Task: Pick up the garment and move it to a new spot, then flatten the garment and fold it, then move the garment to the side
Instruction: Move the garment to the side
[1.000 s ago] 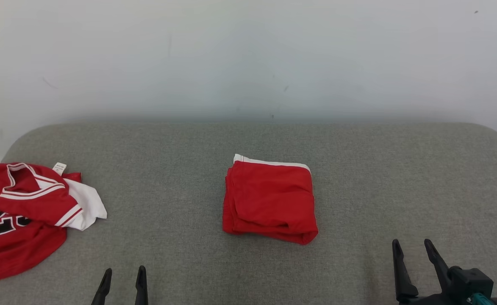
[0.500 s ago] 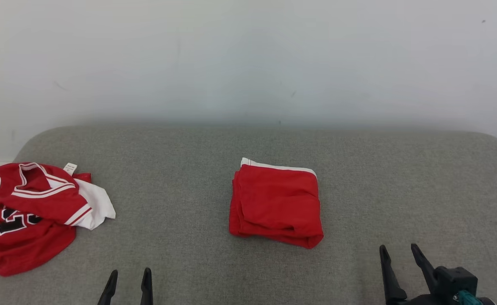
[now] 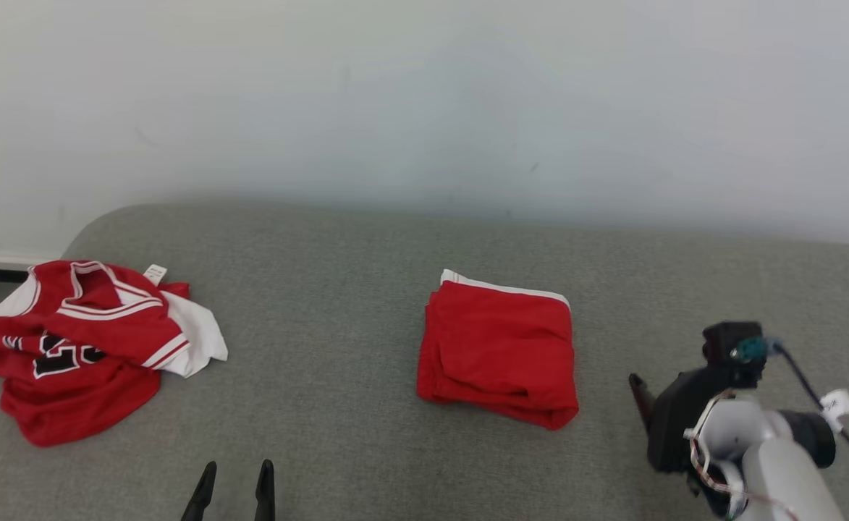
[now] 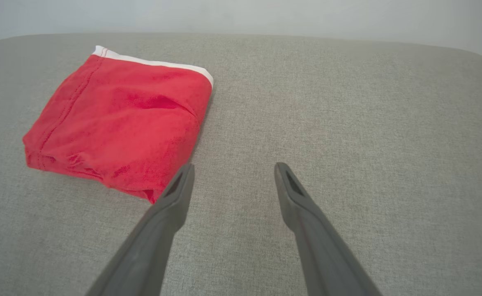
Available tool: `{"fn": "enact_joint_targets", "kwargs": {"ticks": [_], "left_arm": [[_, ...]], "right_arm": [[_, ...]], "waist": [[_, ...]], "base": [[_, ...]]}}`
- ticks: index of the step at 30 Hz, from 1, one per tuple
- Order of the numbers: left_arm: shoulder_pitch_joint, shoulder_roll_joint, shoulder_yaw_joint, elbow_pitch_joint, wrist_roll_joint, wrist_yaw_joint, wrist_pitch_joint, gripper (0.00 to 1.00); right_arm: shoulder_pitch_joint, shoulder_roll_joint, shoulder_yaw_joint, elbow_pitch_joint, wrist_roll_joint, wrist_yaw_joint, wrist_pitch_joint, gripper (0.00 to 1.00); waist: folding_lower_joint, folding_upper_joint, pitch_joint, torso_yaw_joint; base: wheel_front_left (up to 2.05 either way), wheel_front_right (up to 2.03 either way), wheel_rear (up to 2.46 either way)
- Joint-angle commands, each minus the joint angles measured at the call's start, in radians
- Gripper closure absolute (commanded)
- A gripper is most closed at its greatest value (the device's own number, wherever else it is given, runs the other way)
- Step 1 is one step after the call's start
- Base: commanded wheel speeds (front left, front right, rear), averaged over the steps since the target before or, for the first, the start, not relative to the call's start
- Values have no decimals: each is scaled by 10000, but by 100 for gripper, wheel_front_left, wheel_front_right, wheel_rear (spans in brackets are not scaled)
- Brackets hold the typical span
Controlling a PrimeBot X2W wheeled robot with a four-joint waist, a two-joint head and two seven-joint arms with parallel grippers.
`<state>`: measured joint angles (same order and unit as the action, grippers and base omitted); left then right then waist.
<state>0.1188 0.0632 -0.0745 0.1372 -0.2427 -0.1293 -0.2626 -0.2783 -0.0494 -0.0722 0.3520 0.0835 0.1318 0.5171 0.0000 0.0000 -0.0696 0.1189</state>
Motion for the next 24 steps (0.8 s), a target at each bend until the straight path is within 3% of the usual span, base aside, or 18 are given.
{"fn": "enact_joint_targets", "kwargs": {"ticks": [1,6,12,19,24], "left_arm": [[19,35,-31,-24,-38,-15,-38,0],[9,57,-215,57,-74,-15,-38,0],[-138,21,-481,118,-159,-16,-38,0],[-256,-35,-694,134,-233,-16,-38,0],[-441,-66,-810,118,-282,-16,-38,0]], "right_arm": [[-182,-17,-131,130,44,-24,126,0],[-1640,0,-1252,1959,533,-24,888,0],[-3315,-6,-2256,4950,472,-24,236,0],[-4805,-25,-3213,7984,-624,-24,-1047,0],[-5127,-22,-4646,8518,-2330,-24,-1461,0]], "waist": [[0,0,88,202],[0,0,235,721],[0,0,376,1352],[0,0,685,1791],[0,0,963,2020]], "base": [[0,0,0],[0,0,0],[0,0,0],[0,0,0],[0,0,0]]}}
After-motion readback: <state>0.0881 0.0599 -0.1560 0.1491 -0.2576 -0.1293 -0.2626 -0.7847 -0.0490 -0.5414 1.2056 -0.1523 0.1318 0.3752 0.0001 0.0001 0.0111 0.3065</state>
